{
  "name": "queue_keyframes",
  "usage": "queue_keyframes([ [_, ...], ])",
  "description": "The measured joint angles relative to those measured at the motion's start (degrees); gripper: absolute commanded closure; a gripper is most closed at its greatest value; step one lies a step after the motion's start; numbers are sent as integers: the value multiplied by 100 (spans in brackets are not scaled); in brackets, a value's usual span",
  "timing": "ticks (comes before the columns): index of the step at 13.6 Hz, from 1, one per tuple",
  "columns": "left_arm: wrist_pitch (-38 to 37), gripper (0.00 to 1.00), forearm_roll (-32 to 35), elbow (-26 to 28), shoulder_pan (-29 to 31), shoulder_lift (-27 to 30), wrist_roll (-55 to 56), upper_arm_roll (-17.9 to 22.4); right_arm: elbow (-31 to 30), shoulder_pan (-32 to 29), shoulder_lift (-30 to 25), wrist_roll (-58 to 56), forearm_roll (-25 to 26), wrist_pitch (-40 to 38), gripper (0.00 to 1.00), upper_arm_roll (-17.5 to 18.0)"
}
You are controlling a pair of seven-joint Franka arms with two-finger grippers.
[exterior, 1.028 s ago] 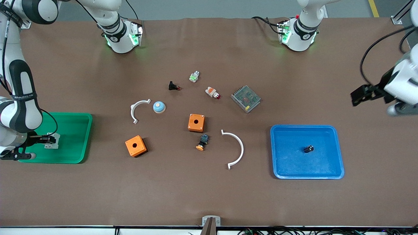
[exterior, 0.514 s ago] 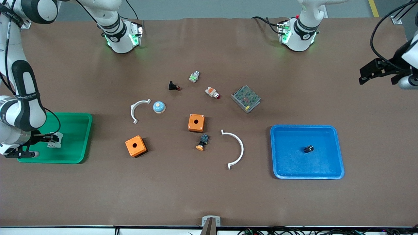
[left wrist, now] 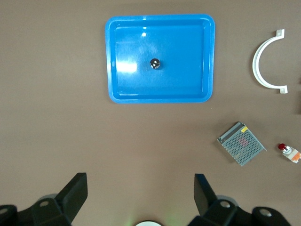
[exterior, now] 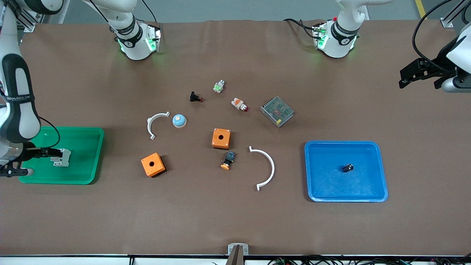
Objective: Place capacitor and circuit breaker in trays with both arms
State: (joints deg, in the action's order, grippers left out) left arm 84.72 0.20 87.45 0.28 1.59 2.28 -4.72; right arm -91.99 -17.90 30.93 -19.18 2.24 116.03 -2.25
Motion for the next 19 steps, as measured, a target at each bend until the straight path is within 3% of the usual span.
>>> queue_keyframes([
  [9,140,0,-105,54,4,-31,7,28,-48,1275,-1552,1462,-147,-1788,0,78],
  [16,143,0,-105,80,-2,-35,8,31,-63,1859,-2614,2159,-197,-2321,0,88],
  [19,143,0,-105,90,-4,-35,10,31,6,1858,-2754,2159,-197,-2323,0,47],
])
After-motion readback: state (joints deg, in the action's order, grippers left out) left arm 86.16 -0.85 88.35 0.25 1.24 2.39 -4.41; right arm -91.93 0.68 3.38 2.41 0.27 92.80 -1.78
